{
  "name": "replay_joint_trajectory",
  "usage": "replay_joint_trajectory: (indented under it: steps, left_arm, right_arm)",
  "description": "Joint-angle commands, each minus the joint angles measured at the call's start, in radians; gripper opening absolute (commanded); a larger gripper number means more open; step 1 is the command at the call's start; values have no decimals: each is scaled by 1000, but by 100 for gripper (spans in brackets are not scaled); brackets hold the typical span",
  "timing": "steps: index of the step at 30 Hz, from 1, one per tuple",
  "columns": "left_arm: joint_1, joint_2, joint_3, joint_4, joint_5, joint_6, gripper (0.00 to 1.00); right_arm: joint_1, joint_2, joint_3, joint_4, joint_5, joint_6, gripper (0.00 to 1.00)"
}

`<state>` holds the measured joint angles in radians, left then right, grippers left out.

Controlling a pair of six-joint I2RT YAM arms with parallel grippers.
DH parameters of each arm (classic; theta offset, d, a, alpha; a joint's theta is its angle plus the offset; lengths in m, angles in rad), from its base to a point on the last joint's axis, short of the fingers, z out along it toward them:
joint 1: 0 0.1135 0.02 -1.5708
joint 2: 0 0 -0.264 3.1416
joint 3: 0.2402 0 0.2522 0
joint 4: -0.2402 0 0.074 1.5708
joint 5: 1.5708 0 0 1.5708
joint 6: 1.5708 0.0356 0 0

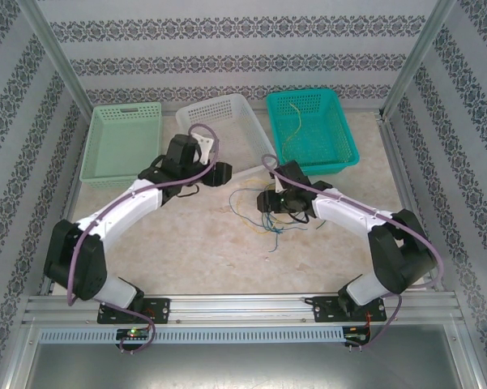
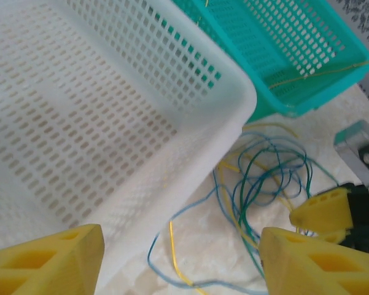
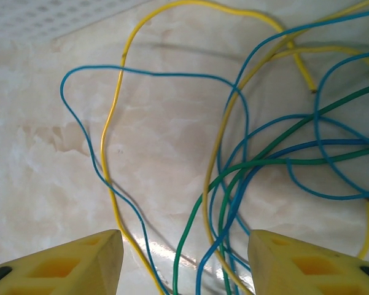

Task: Untangle the cables

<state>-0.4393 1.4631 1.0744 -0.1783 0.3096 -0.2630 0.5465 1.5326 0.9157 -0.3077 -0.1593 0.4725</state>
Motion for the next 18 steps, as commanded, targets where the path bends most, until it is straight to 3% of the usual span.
replay_joint_trajectory:
  steps: [1,6,10,15,18]
  left_arm:
    - [-10,-39,-119,-30,3,-33,65]
    - [-15,-58,-186,-14,12,-58,63]
    - [-22,-22,-188,-8,16,-59,63]
    - [-22,60,-183,23,43,-79,62]
    - [-21,95,-183,51,47,-82,62]
  right_arm:
    - [26,62,31,-40,56,-3,56]
    - [51,117,69,-108,155,-14,56]
    - [63,154,87,-110,157,-17,55]
    - [84,188,94,-176,178,-39,21]
    - [86,124,42,-180,192,-47,7]
